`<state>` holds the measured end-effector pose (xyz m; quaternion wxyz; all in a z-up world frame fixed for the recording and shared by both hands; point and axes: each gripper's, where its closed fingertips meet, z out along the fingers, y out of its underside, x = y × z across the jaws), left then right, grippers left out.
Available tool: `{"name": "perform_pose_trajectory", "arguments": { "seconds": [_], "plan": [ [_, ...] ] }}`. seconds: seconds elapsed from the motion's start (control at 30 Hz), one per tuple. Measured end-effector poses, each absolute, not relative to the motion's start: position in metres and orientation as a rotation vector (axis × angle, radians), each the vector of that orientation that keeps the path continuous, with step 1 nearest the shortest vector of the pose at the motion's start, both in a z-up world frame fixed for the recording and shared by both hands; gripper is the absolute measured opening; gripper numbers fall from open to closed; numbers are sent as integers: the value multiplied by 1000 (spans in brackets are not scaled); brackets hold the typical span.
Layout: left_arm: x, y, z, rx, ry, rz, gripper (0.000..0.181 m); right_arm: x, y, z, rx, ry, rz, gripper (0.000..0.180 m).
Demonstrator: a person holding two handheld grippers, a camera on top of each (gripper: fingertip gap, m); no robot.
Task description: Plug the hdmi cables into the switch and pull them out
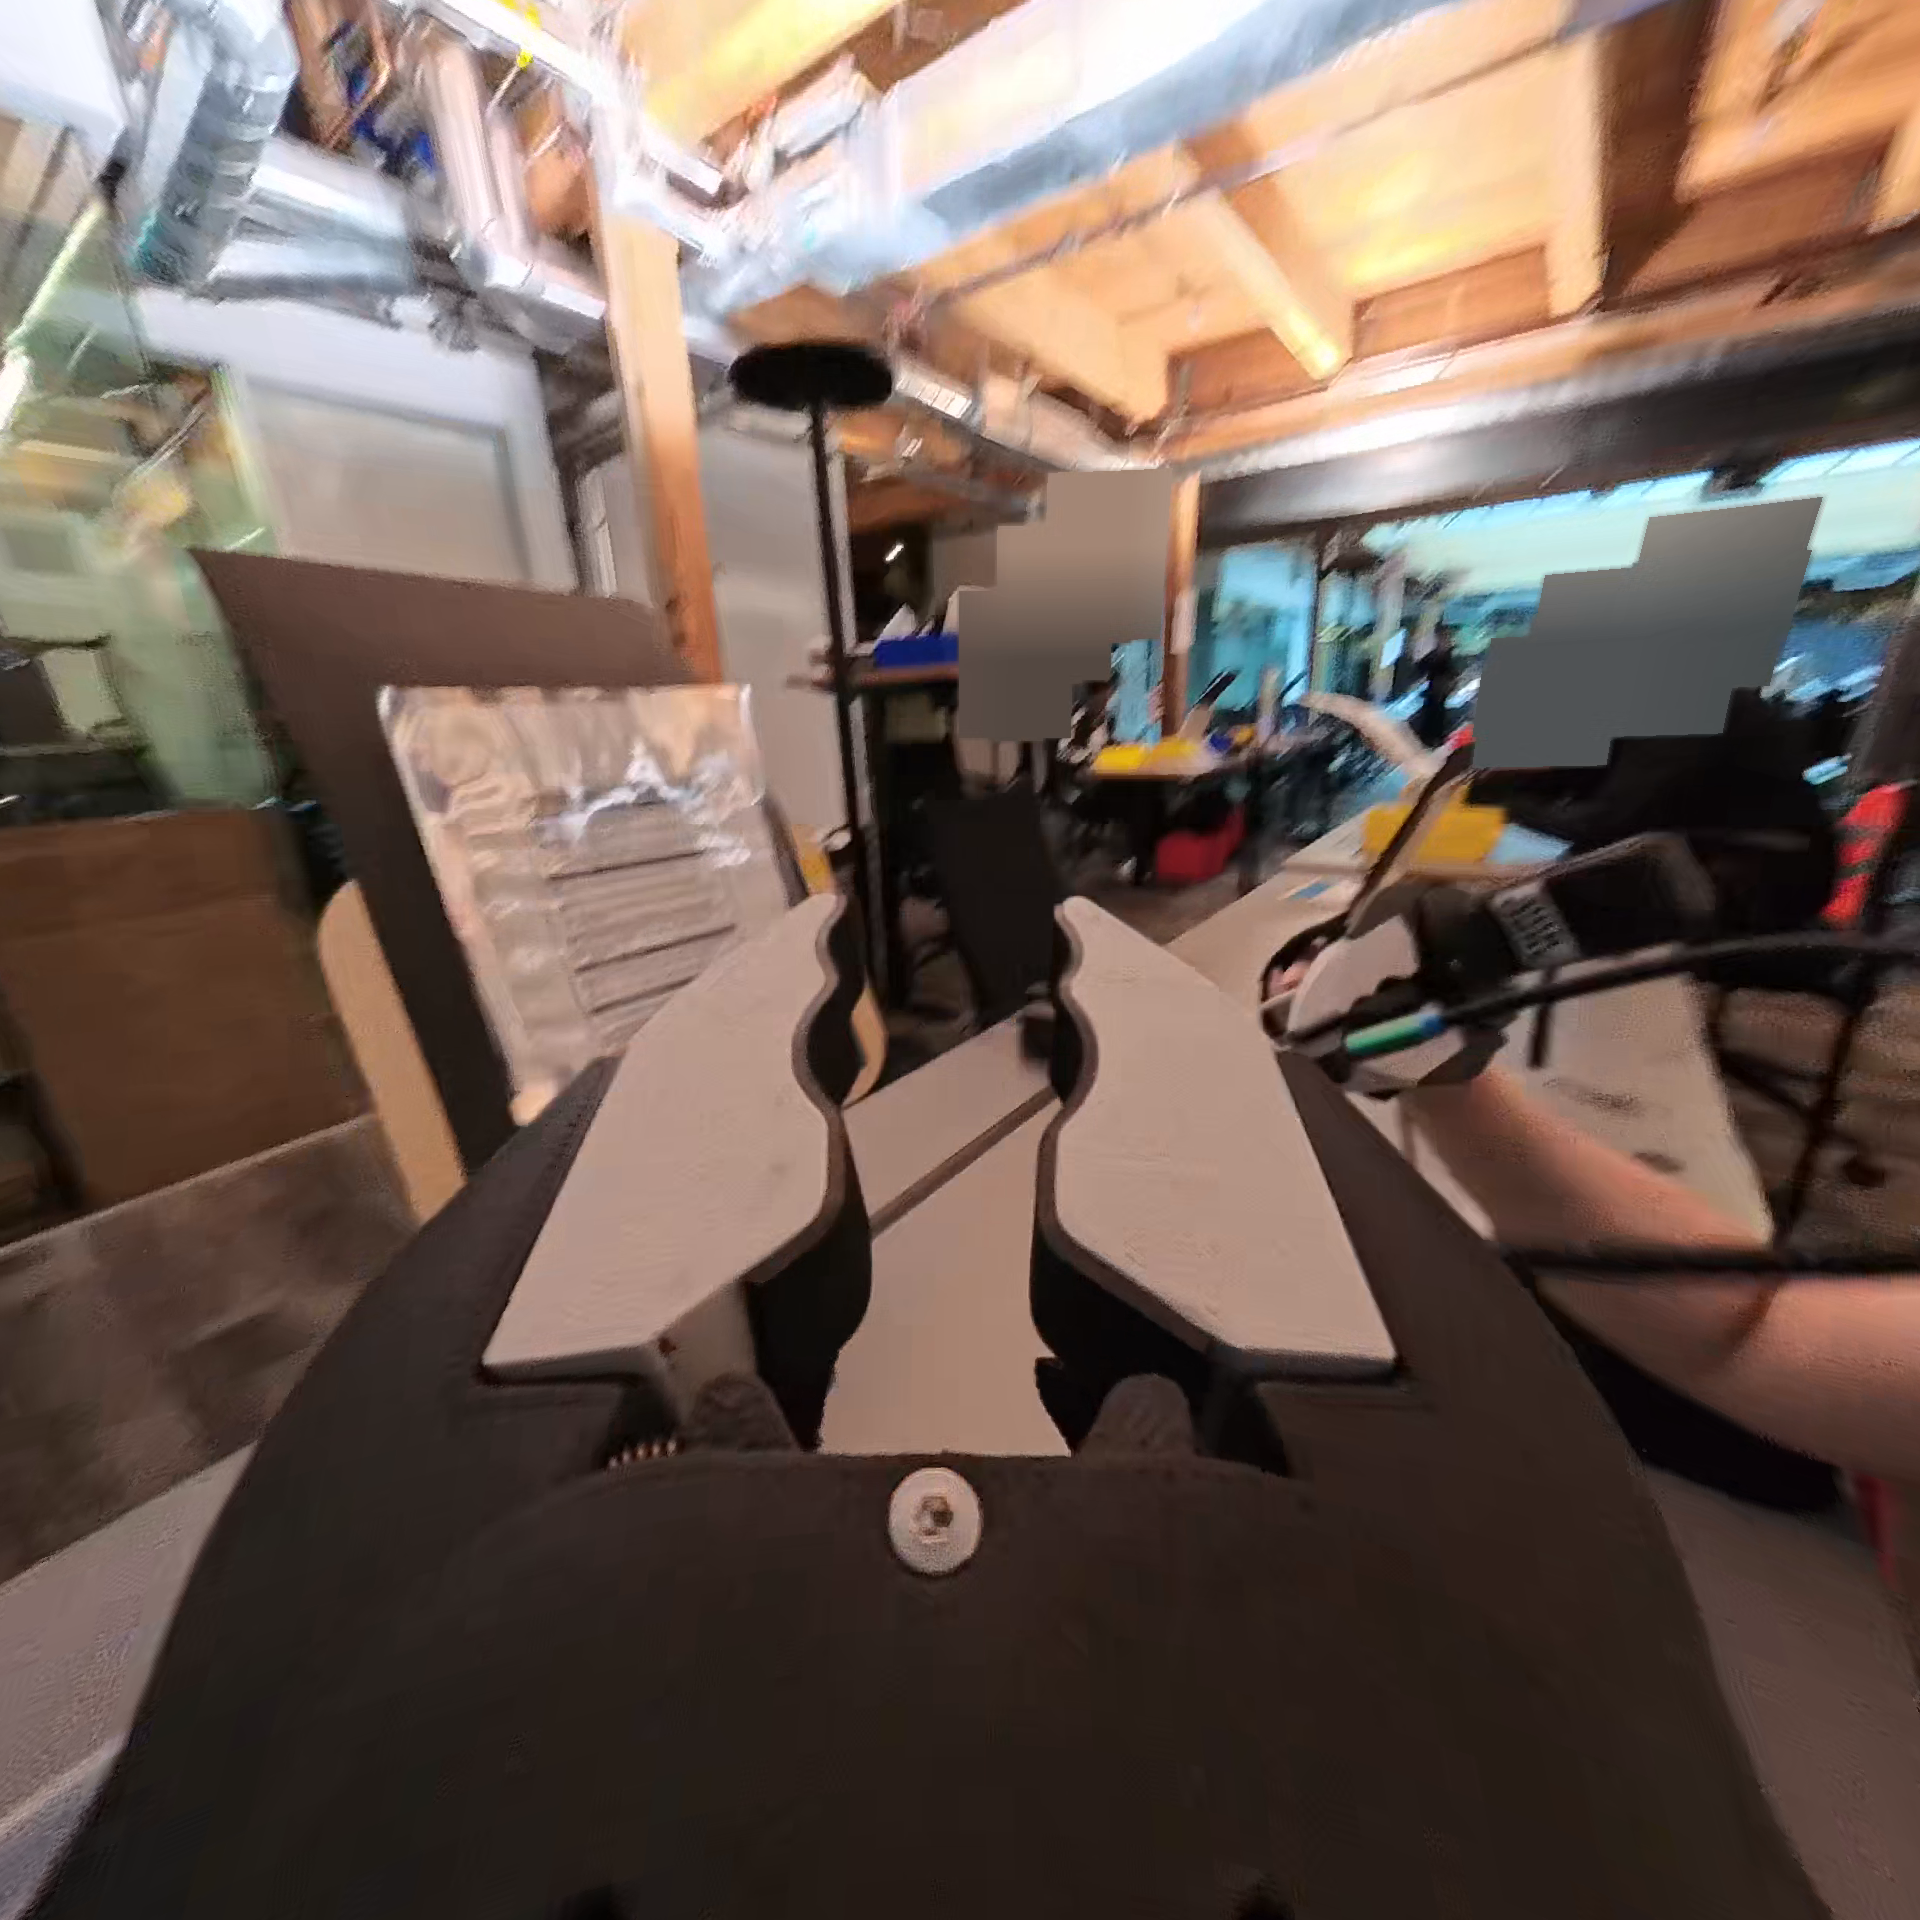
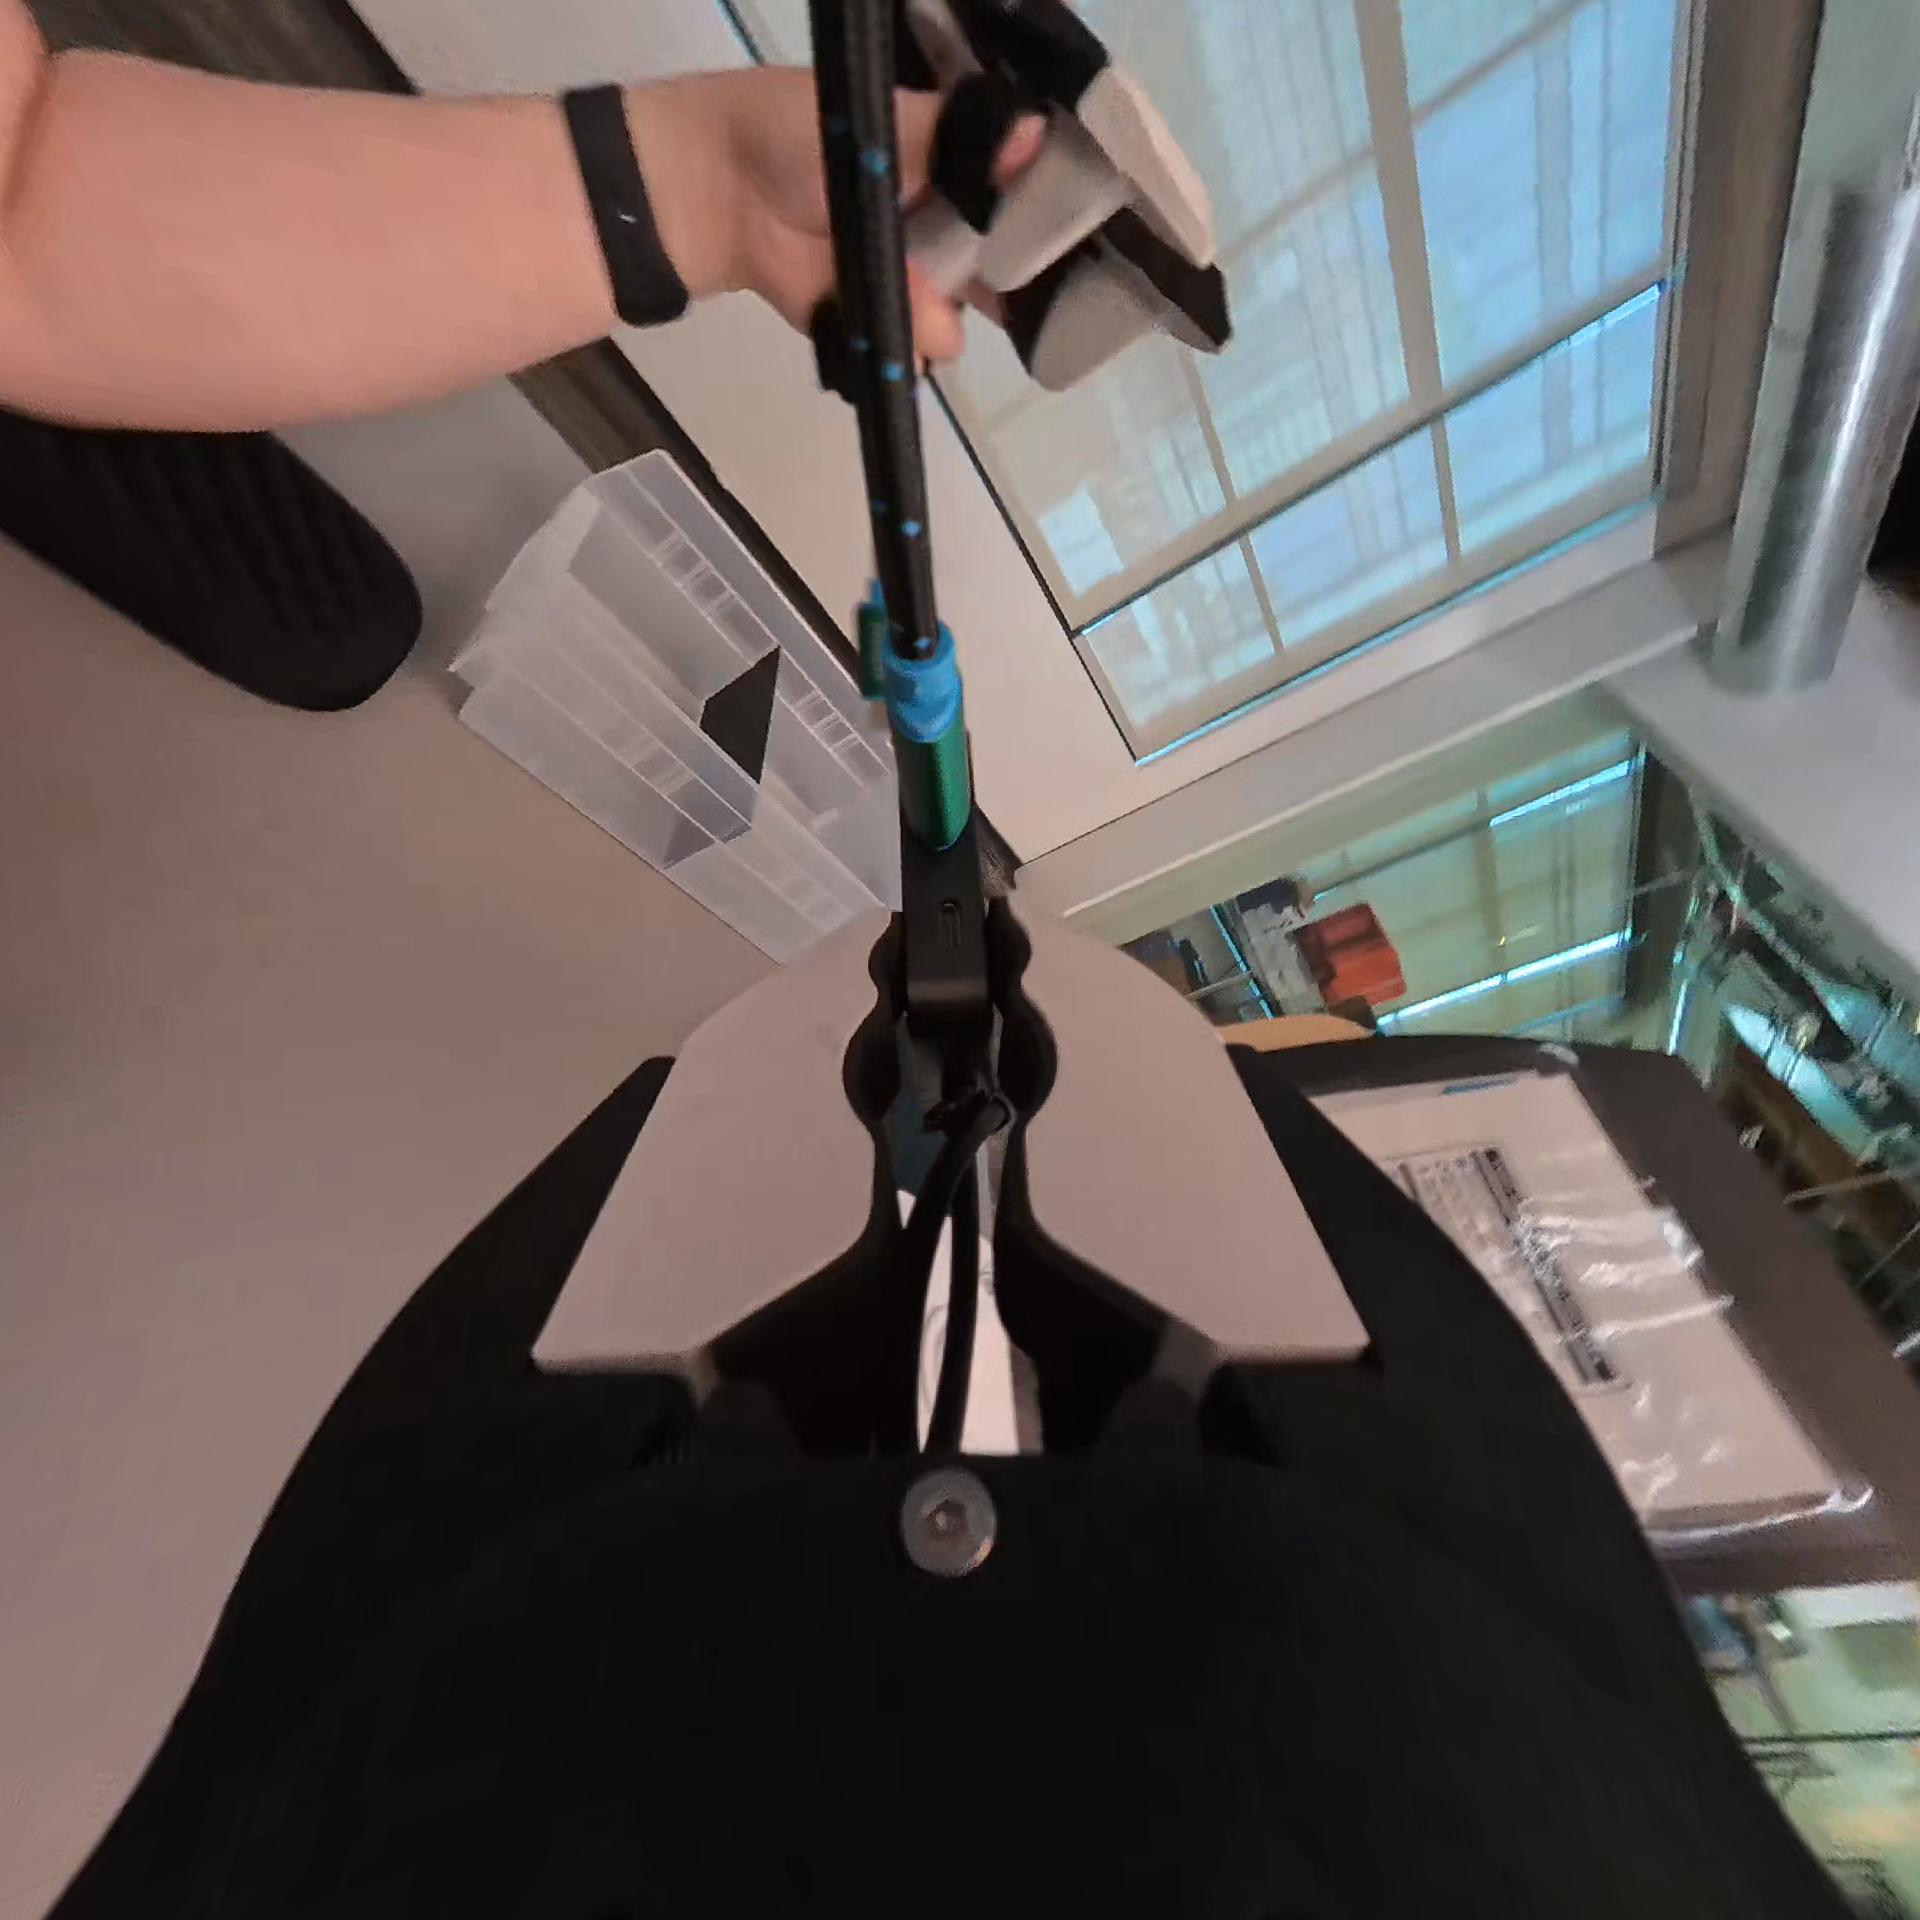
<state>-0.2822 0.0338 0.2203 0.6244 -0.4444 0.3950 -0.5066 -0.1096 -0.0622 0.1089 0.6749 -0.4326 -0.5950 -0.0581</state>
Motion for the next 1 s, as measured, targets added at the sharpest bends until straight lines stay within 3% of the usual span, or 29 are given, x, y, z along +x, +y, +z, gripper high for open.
{"name": "perform_pose_trajectory", "arguments": {
  "seconds": [0.17, 0.3, 0.53, 0.67, 0.8, 1.0],
  "plan": [
    [-277, 26, 214, -890, 1008, -1298, 45, -117, -70, 106, -934, -1410, -215, 15],
    [-221, -13, 177, -805, 1342, -1019, 56, -121, -71, 103, -909, -1442, -245, 15],
    [-131, -69, 108, -661, 1711, -620, 52, -121, -76, 105, -885, -1453, -239, 15],
    [-104, -71, 84, -612, 1750, -423, 42, -126, -81, 105, -863, -1473, -234, 15],
    [-95, -65, 84, -522, 1679, -317, 19, -126, -80, 100, -880, -1489, -215, 15],
    [-93, -56, 87, -525, 1645, -257, 14, -120, -73, 106, -857, -1408, -203, 17]
  ]
}}
